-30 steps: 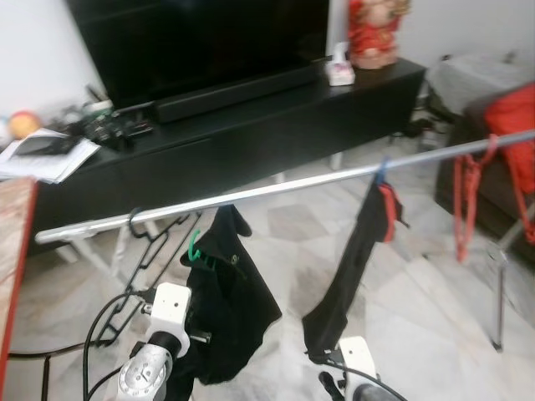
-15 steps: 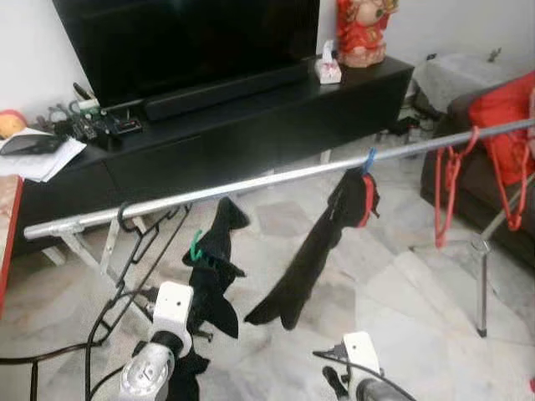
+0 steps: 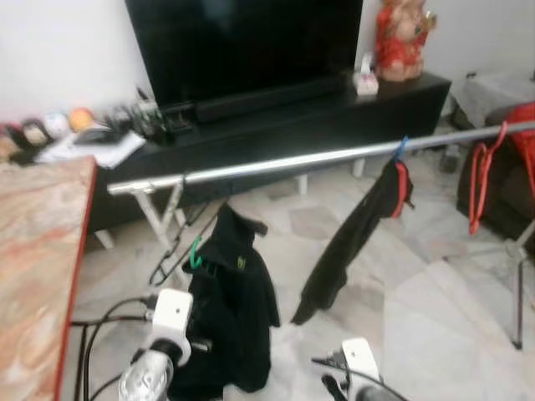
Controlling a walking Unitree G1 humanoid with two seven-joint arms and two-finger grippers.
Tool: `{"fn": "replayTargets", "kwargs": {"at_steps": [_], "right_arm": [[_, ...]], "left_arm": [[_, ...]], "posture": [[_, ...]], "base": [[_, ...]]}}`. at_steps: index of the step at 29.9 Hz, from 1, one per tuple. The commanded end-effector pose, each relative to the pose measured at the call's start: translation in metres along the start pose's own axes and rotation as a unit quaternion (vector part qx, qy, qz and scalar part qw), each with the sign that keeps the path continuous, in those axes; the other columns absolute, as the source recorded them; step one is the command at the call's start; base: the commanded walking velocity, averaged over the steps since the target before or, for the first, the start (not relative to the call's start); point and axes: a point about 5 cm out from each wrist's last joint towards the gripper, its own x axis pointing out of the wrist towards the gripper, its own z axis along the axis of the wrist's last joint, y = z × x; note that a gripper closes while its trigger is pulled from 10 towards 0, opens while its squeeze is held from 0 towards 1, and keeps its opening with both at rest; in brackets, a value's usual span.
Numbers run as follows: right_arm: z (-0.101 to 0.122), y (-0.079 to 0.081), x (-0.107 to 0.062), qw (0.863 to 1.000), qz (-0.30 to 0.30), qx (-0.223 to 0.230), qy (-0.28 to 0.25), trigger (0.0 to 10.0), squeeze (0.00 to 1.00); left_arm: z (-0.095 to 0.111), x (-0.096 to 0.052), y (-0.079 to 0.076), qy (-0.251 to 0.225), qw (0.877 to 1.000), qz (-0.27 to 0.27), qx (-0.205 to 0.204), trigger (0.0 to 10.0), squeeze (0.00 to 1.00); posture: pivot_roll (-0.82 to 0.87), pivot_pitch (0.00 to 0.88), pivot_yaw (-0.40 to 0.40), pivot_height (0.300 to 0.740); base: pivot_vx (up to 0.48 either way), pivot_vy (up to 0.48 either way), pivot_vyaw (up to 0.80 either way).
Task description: Hang hanger
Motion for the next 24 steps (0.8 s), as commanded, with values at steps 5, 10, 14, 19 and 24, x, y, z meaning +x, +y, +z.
{"fn": "replayTargets", "kwargs": {"at_steps": [5, 10, 14, 19, 24], "right_arm": [[-0.0009, -0.0026, -0.0004, 1.000, -0.005, -0.002, 0.002, 10.0, 0.00], [-0.0013, -0.0024, -0.0005, 1.000, -0.003, -0.006, 0.001, 10.0, 0.00], [-0.0022, -0.0022, -0.0006, 1.000, -0.002, -0.002, 0.003, 10.0, 0.00], [-0.0034, -0.0022, -0.0007, 1.000, -0.001, 0.000, 0.006, 10.0, 0.00], [-0.0031, -0.0020, -0.0006, 1.000, 0.000, 0.001, 0.006, 10.0, 0.00]], "left_arm": [[0.0086, 0.0032, -0.0011, -0.018, 1.000, -0.004, 0.002, 10.0, 0.00], [0.0101, 0.0041, -0.0030, -0.021, 1.000, -0.010, 0.003, 10.0, 0.00], [0.0105, 0.0040, -0.0034, -0.022, 1.000, -0.011, 0.003, 10.0, 0.00], [0.0106, 0.0041, -0.0041, -0.021, 1.000, -0.013, 0.002, 10.0, 0.00], [0.0112, 0.0047, -0.0039, -0.021, 1.000, -0.015, 0.002, 10.0, 0.00]], "posture": [[-0.06, 0.000, 0.056, 0.732], [-0.05, 0.000, 0.057, 0.732], [-0.05, 0.000, 0.057, 0.732], [-0.05, 0.000, 0.057, 0.732], [-0.05, 0.000, 0.058, 0.732]], "base": [[-0.277, 0.000, 0.00], [-0.277, 0.000, 0.41], [-0.275, 0.000, 0.75], [-0.276, 0.000, 0.10], [-0.274, 0.000, 0.00]]}}
